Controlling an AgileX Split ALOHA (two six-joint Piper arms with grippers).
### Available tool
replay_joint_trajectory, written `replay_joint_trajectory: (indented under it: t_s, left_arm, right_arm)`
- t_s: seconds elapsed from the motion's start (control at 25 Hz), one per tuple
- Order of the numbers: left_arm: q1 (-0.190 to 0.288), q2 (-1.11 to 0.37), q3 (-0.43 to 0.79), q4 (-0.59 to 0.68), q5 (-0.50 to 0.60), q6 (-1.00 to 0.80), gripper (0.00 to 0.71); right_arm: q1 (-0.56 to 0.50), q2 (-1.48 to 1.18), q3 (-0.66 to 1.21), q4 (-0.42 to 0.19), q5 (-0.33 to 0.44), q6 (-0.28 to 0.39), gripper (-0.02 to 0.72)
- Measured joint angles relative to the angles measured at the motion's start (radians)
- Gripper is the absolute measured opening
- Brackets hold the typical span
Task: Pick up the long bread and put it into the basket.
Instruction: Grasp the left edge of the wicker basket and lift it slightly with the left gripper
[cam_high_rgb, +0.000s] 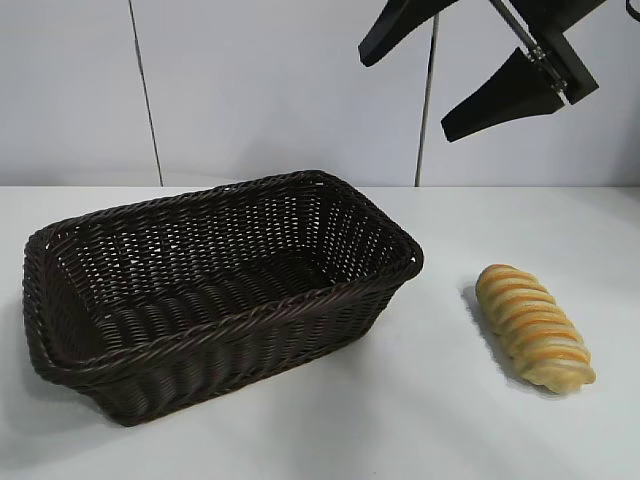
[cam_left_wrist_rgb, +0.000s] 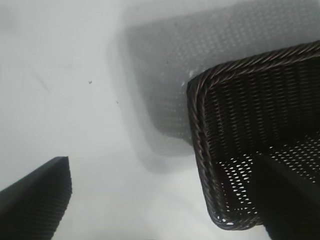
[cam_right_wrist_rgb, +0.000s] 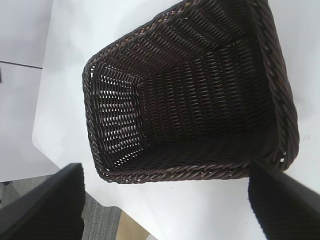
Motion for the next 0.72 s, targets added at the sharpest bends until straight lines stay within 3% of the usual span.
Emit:
replay_joint_trajectory:
  t_s: [0.36, 0.56, 0.72]
  left_arm:
    - [-0.042, 0.000, 0.059, -0.025, -0.177, -0.022, 0.695]
    - [-0.048, 0.000, 0.134, -0.032, -0.204, -0.032, 0.695]
    - [-0.055, 0.000, 0.210, -0.116, -0.243, -0.012, 0.695]
  right_arm:
    - [0.000, 0.000, 0.000, 0.000, 0.001, 0.000, 0.610]
    - [0.000, 0.000, 0.000, 0.000, 0.001, 0.000, 0.610]
    - [0.000, 0.000, 0.000, 0.000, -0.002, 0.000, 0.610]
